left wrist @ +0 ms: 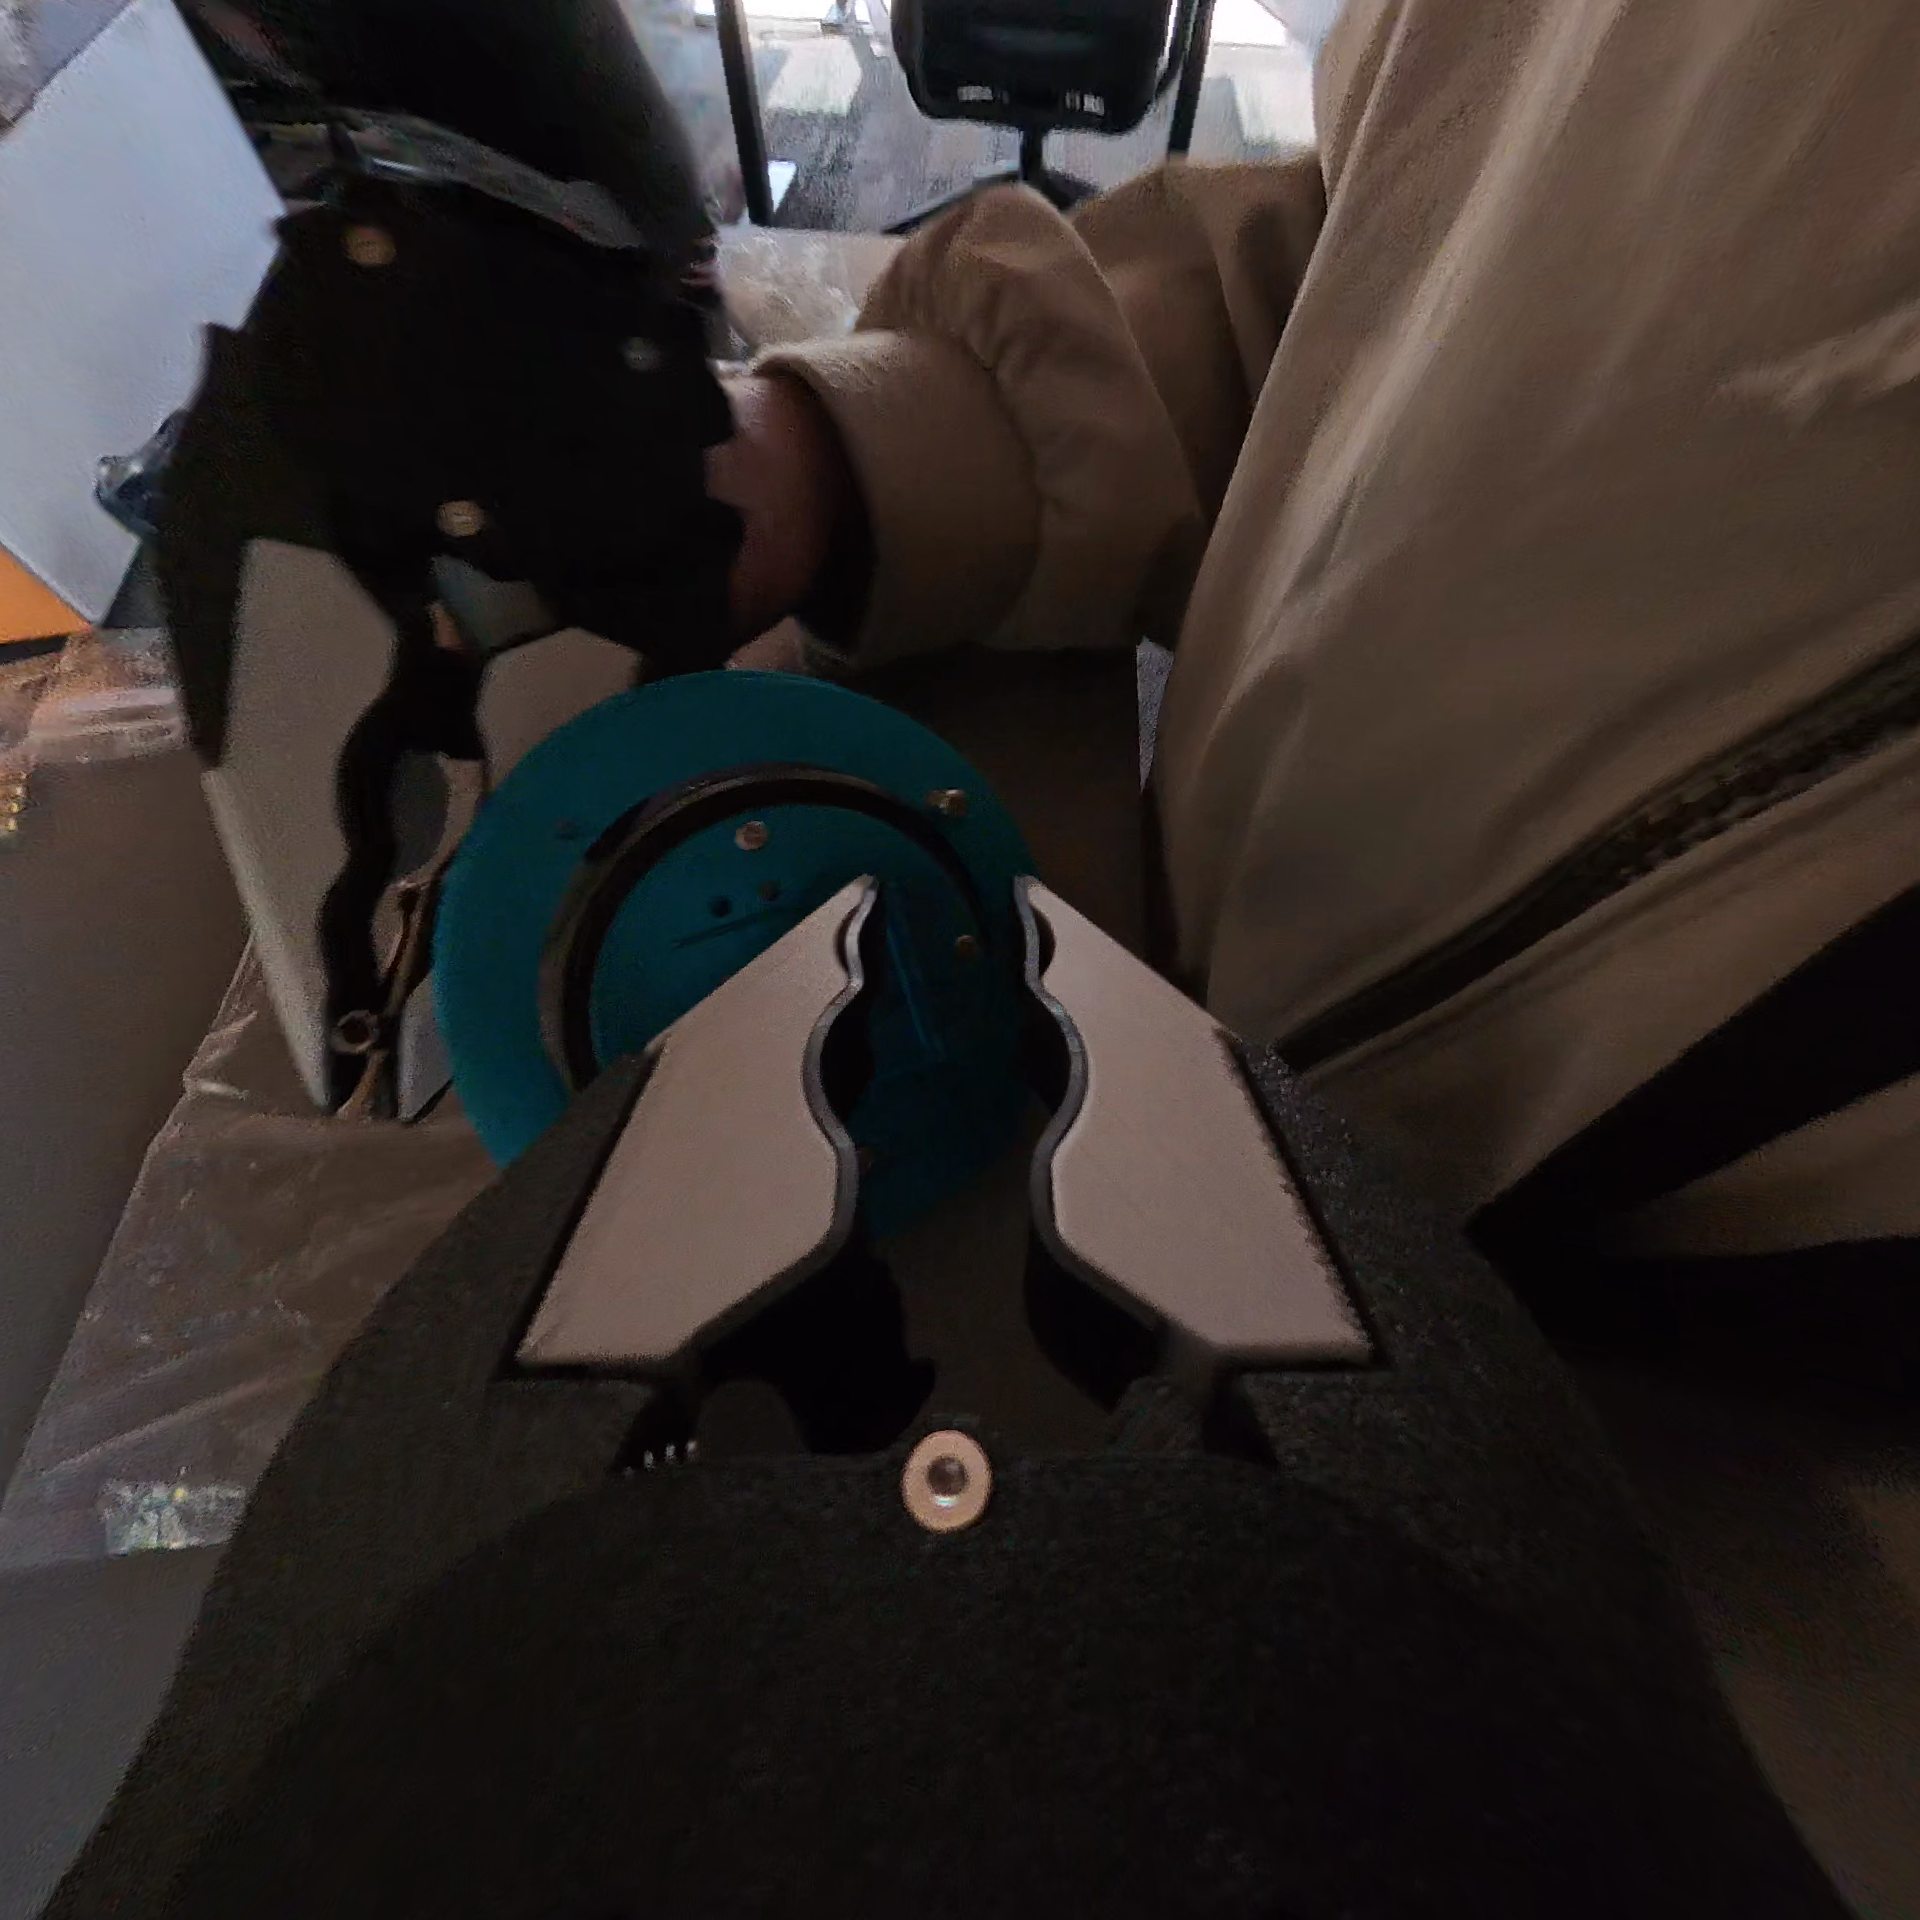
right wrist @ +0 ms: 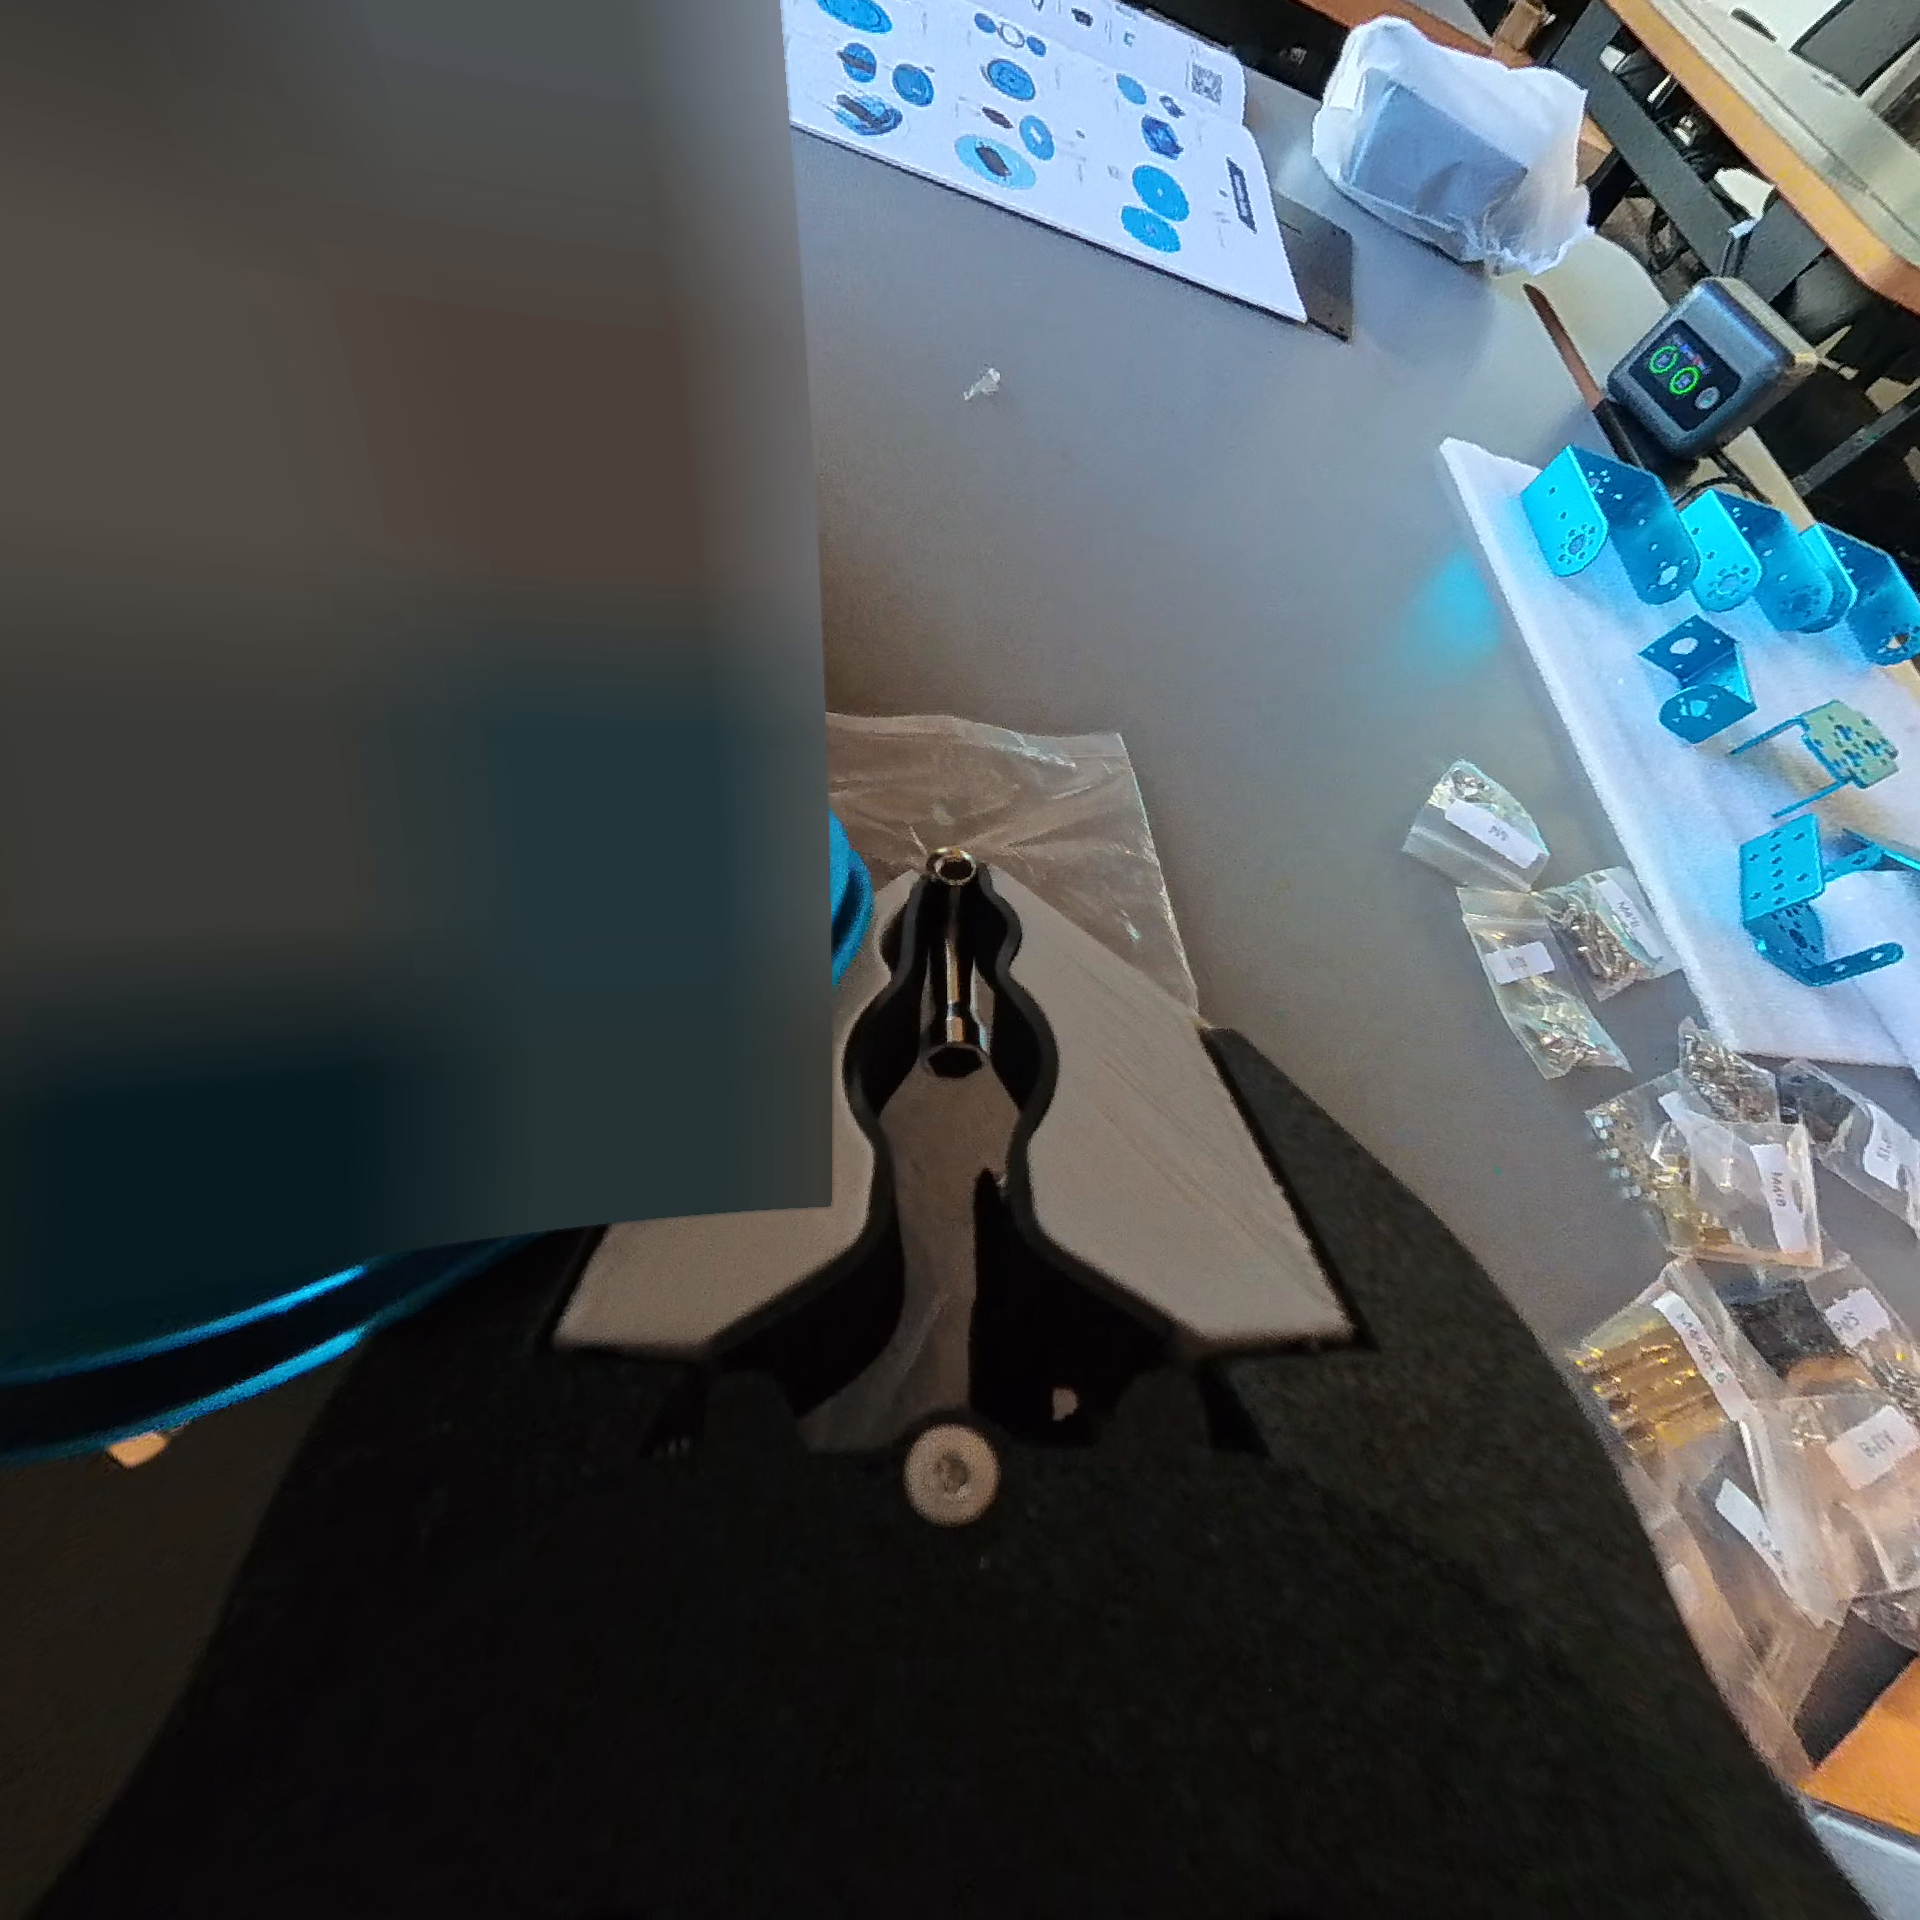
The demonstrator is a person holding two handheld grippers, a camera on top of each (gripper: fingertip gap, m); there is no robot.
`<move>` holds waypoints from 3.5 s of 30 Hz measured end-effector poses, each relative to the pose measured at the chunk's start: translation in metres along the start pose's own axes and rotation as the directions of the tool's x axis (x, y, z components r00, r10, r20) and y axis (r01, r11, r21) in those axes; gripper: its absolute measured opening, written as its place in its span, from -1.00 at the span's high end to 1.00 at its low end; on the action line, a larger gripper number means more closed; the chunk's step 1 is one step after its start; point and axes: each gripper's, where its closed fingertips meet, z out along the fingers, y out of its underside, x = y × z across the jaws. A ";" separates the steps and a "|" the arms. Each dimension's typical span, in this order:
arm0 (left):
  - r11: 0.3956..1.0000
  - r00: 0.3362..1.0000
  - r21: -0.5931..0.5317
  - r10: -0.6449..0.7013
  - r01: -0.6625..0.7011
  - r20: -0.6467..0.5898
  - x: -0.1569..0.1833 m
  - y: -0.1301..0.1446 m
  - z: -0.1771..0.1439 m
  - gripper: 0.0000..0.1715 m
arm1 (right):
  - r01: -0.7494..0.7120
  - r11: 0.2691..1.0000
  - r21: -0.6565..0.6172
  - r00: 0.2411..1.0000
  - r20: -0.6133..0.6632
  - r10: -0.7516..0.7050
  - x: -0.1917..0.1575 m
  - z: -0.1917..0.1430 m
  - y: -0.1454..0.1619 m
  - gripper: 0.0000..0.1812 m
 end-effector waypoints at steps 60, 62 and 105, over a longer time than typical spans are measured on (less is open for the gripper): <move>0.900 0.985 0.399 -0.150 0.174 -0.089 -0.034 0.003 -0.088 0.97 | -0.419 0.864 0.277 0.845 0.467 0.260 -0.038 -0.036 -0.069 0.92; 0.900 0.984 0.400 -0.152 0.175 -0.090 -0.036 0.004 -0.089 0.97 | -0.407 0.871 0.275 0.844 0.478 0.244 -0.042 -0.037 -0.067 0.92; 0.915 0.986 0.376 -0.167 0.148 0.017 -0.046 0.000 -0.087 0.96 | -0.129 0.954 0.270 0.952 0.304 0.043 -0.034 -0.033 -0.071 0.93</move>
